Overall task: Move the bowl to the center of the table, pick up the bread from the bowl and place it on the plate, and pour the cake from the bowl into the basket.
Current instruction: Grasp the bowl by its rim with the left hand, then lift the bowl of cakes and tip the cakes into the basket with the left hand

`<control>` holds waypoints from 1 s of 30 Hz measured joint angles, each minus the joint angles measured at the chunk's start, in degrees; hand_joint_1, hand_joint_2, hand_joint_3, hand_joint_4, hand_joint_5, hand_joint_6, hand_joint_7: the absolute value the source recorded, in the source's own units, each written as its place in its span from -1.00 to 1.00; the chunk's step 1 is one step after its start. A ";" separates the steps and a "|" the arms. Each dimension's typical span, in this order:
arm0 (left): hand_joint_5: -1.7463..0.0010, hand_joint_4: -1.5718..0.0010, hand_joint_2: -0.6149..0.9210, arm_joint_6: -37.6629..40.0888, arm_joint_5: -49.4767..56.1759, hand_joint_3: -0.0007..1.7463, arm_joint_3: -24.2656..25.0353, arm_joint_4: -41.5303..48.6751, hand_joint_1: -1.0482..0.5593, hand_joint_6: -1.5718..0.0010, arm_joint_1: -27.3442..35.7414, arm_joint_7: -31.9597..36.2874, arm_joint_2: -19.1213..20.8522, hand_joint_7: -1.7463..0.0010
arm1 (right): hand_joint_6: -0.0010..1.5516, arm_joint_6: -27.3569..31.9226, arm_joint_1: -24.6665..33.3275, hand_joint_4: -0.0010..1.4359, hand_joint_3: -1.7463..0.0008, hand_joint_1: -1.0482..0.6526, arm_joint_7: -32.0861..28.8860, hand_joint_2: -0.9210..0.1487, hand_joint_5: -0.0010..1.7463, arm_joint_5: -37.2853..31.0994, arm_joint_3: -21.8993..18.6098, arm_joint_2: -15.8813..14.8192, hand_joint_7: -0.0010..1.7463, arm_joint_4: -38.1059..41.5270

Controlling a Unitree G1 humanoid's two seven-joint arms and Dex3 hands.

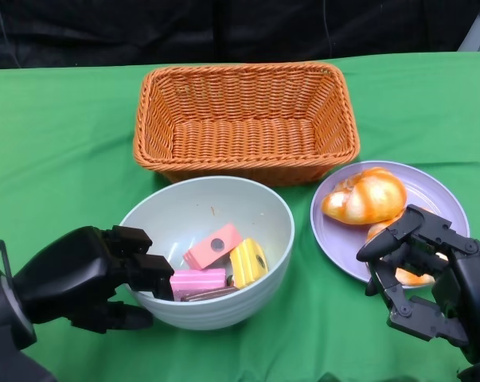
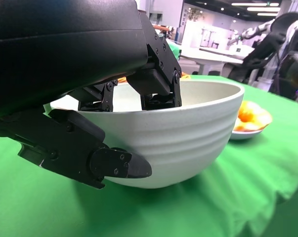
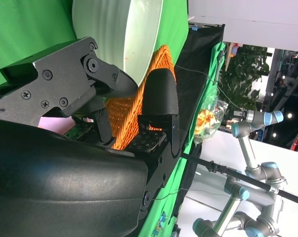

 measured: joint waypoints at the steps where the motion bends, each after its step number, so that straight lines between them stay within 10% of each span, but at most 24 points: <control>1: -0.84 -0.08 0.71 -0.87 -1.63 -0.03 1.10 -0.56 0.15 -0.09 0.64 -1.61 0.21 -0.36 | -0.12 0.00 -0.01 -0.03 0.01 0.19 -0.01 -0.55 0.75 -0.02 0.00 0.00 0.43 0.00; 13: -0.96 -0.04 0.50 -7.48 -37.42 0.38 3.67 -8.54 0.16 -0.02 4.58 -28.10 1.40 -0.59 | -0.12 -0.01 -0.16 -0.03 -0.01 0.20 -0.16 -0.55 0.75 -0.23 -0.03 0.00 0.43 0.55; 20: -1.00 -0.08 0.74 5.56 -64.47 0.07 2.49 -21.72 0.23 0.10 7.00 -48.02 1.19 -0.87 | -0.13 0.02 -0.19 -0.03 -0.01 0.22 -0.01 -0.56 0.76 -0.20 0.14 0.01 0.45 0.62; 30: -1.00 -0.06 0.38 24.77 -79.50 0.59 20.16 -23.71 0.29 0.17 2.49 -72.45 -11.15 -0.92 | -0.14 -0.01 -0.81 -0.03 -0.07 0.22 0.24 -0.51 0.80 0.52 0.13 0.07 0.49 2.71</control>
